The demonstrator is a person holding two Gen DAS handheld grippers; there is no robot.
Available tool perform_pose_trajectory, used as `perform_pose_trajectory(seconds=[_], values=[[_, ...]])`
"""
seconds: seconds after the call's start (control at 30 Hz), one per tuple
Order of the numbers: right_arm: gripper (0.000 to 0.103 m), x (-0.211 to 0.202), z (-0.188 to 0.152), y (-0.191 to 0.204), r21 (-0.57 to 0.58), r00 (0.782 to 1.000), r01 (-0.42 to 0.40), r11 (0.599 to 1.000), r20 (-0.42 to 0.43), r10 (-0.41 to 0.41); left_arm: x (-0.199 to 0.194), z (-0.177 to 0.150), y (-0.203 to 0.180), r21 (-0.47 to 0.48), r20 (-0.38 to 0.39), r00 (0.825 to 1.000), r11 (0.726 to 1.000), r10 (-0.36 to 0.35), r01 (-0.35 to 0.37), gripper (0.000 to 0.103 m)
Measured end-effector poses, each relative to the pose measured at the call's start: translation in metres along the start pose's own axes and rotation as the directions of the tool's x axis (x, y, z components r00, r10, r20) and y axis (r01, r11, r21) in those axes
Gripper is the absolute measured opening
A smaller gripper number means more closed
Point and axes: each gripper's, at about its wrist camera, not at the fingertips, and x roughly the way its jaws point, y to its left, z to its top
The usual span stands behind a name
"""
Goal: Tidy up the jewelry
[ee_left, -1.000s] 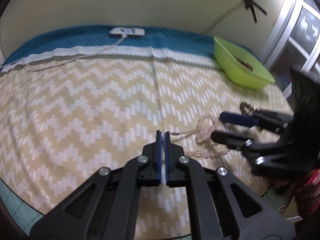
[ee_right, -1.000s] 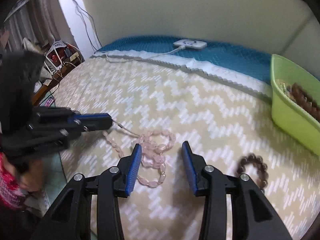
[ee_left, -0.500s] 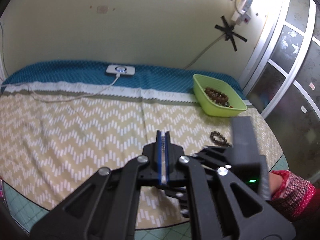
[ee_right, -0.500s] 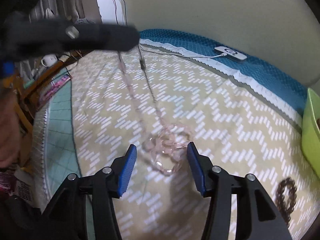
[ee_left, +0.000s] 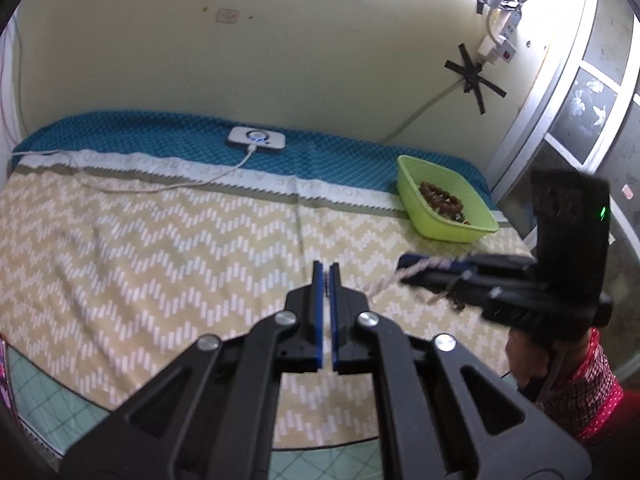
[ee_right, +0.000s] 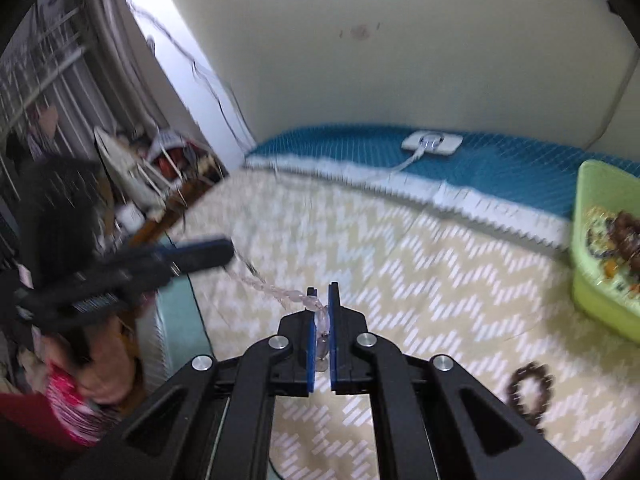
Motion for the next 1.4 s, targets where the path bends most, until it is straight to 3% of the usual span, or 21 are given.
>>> perform_pose_trajectory(seconds=[0.07, 0.23, 0.43, 0.6, 0.7, 0.83, 0.9, 0.93, 1.0, 1.07, 1.27, 1.33, 1.4], values=[[0.0, -0.022, 0.016, -0.001, -0.002, 0.999, -0.003, 1.0, 0.034, 0.003, -0.002, 0.015, -0.013, 0.029, 0.015, 1.0, 0.999, -0.017, 0.017, 0.002], [0.0, -0.07, 0.052, -0.002, -0.037, 0.99, 0.075, 0.996, 0.125, -0.07, 0.006, 0.07, -0.059, 0.131, 0.039, 0.998, 0.99, -0.055, 0.05, 0.002], [0.0, -0.125, 0.092, -0.039, 0.016, 0.957, 0.218, 0.976, 0.195, -0.217, 0.05, 0.138, -0.112, 0.176, 0.016, 0.993, 0.978, -0.113, 0.109, 0.002], [0.0, -0.153, 0.109, -0.076, 0.06, 0.923, 0.323, 0.945, 0.201, -0.328, 0.096, 0.167, -0.154, 0.197, -0.014, 0.989, 0.969, -0.148, 0.148, 0.002], [0.0, -0.153, 0.111, -0.102, 0.075, 0.914, 0.367, 0.927, 0.156, -0.374, 0.127, 0.17, -0.17, 0.193, -0.053, 0.988, 0.969, -0.146, 0.154, 0.002], [0.0, -0.125, 0.094, -0.138, 0.09, 0.92, 0.385, 0.918, 0.036, -0.39, 0.177, 0.151, -0.181, 0.183, -0.145, 0.981, 0.971, -0.128, 0.154, 0.002], [0.0, -0.107, 0.078, -0.15, 0.088, 0.922, 0.387, 0.918, -0.022, -0.386, 0.2, 0.137, -0.183, 0.196, -0.207, 0.974, 0.972, -0.09, 0.132, 0.011], [0.0, -0.094, 0.069, -0.156, 0.073, 0.912, 0.409, 0.909, -0.066, -0.405, 0.214, 0.129, -0.183, 0.207, -0.249, 0.967, 0.972, -0.053, 0.107, 0.018], [0.0, -0.079, 0.058, -0.162, 0.031, 0.875, 0.475, 0.879, -0.12, -0.469, 0.226, 0.119, -0.177, 0.21, -0.28, 0.96, 0.975, -0.011, 0.072, 0.019], [0.0, -0.072, 0.049, -0.163, -0.017, 0.841, 0.524, 0.851, -0.148, -0.521, 0.226, 0.117, -0.167, 0.184, -0.284, 0.959, 0.98, -0.014, 0.069, 0.019], [0.0, -0.106, 0.039, -0.155, 0.097, 0.904, 0.427, 0.899, -0.02, -0.427, 0.183, 0.115, -0.144, 0.156, -0.194, 0.98, 0.986, -0.034, 0.065, 0.021], [0.0, -0.125, 0.029, -0.144, 0.15, 0.908, 0.394, 0.907, 0.087, -0.409, 0.161, 0.105, -0.133, 0.152, -0.136, 0.99, 0.987, -0.033, 0.053, 0.032], [0.014, -0.135, 0.014, -0.127, 0.182, 0.906, 0.337, 0.924, 0.204, -0.371, 0.14, 0.089, -0.121, 0.14, -0.079, 0.997, 0.99, -0.012, 0.022, 0.038]])
